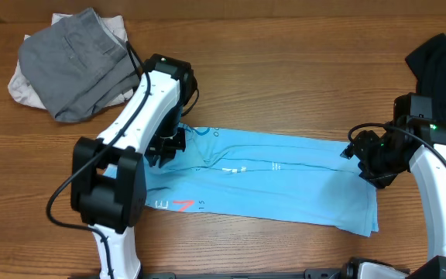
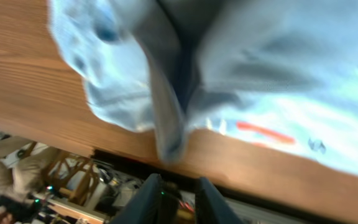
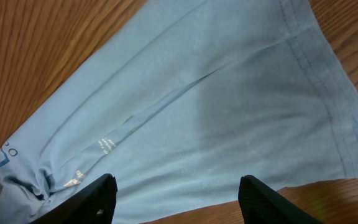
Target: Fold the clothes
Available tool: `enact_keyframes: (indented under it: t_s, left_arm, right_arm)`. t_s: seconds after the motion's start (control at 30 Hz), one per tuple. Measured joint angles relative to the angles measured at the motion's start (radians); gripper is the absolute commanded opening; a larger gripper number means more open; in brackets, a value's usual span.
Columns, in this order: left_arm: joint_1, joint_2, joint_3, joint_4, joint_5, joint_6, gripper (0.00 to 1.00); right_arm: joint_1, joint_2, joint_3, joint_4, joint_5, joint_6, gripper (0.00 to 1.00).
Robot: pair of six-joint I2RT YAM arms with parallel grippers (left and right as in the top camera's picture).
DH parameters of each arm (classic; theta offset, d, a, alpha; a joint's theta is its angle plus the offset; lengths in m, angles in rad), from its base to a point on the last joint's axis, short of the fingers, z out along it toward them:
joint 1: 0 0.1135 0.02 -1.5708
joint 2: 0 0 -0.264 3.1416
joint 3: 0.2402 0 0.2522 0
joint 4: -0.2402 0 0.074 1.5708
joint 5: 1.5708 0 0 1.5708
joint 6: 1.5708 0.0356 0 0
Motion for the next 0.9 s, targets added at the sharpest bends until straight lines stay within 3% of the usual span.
enact_keyframes:
  t_s: [0.07, 0.23, 0.3, 0.43, 0.7, 0.9]
  left_arm:
    - [-0.003, -0.029, -0.031, 0.000, 0.039, 0.029, 0.45]
    - [-0.016, -0.068, -0.109, 0.003, 0.076, 0.049, 0.50]
    - [-0.018, -0.068, -0.118, 0.038, 0.068, 0.053, 0.61]
    - [-0.017, -0.068, -0.113, 0.122, 0.031, 0.056, 0.64]
    - [-0.017, -0.069, 0.022, 0.122, -0.060, 0.033, 0.66]
    - [-0.019, -0.071, 0.049, 0.254, -0.018, 0.081, 0.82]
  right_arm:
    - [0.000, 0.000, 0.000, 0.004, -0.005, -0.005, 0.68]
    - [0.000, 0.000, 0.000, 0.013, -0.011, -0.008, 0.68]
    - [0.000, 0.000, 0.000, 0.024, -0.020, -0.008, 0.68]
    - [0.000, 0.000, 0.000, 0.043, -0.054, -0.010, 0.68]
    - [0.000, 0.000, -0.001, 0.068, -0.084, -0.011, 0.69]
    - [0.000, 0.000, -0.001, 0.073, -0.089, -0.010, 0.69]
